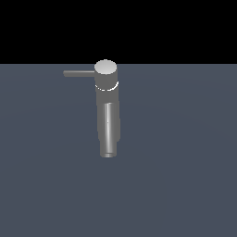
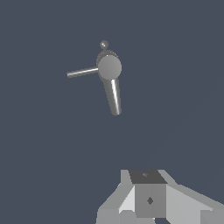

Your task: Turn on the faucet by rotating a designated handle.

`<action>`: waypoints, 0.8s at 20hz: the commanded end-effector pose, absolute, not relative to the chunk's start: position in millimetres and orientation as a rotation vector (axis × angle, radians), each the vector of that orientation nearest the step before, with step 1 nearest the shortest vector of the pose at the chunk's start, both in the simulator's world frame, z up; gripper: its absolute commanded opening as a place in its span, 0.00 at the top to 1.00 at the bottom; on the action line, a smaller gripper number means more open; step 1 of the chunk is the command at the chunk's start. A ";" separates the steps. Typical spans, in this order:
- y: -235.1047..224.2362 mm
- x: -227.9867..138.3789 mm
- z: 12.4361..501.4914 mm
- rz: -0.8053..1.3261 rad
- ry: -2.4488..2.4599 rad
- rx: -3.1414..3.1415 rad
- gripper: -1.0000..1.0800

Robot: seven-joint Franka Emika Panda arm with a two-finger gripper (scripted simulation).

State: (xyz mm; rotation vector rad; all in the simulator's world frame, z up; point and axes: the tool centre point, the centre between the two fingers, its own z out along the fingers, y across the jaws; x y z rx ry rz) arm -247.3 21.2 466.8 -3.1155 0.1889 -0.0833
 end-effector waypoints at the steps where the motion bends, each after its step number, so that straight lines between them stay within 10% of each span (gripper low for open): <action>1: 26.6 -244.9 458.0 -0.104 0.264 -3.093 1.00; 16: 69.8 -210.6 393.8 -0.263 0.821 -2.848 1.00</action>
